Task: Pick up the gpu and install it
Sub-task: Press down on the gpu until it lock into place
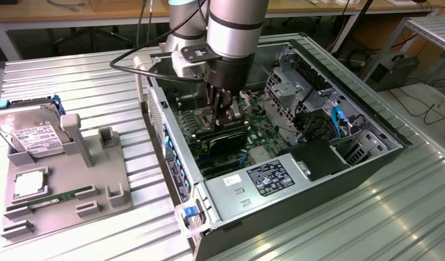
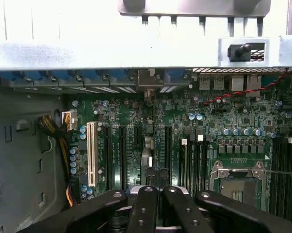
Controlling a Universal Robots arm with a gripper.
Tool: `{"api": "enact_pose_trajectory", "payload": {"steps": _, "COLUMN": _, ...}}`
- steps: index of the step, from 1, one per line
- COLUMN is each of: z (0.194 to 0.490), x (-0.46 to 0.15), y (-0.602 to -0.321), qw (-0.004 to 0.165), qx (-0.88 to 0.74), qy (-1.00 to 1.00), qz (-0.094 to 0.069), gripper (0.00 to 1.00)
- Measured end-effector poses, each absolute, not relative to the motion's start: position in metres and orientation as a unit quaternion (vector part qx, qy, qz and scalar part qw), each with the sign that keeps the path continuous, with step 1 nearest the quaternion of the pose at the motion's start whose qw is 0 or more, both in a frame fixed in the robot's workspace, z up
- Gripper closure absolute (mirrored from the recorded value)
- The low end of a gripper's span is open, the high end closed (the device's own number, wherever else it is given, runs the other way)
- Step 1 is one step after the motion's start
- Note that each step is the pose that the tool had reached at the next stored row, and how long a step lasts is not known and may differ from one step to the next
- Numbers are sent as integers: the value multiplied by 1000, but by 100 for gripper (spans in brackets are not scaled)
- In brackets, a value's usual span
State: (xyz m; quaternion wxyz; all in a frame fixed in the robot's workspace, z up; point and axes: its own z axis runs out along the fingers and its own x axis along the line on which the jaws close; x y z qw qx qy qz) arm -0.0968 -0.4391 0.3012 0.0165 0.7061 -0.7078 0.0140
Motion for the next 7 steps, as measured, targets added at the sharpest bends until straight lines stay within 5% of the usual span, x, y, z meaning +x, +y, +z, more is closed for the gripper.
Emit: {"api": "enact_pose_trajectory", "payload": {"steps": 7, "z": 301, "x": -97, "y": -439, "qw": 17, "qx": 706, "qy": -708, "qz": 14, "gripper": 89}}
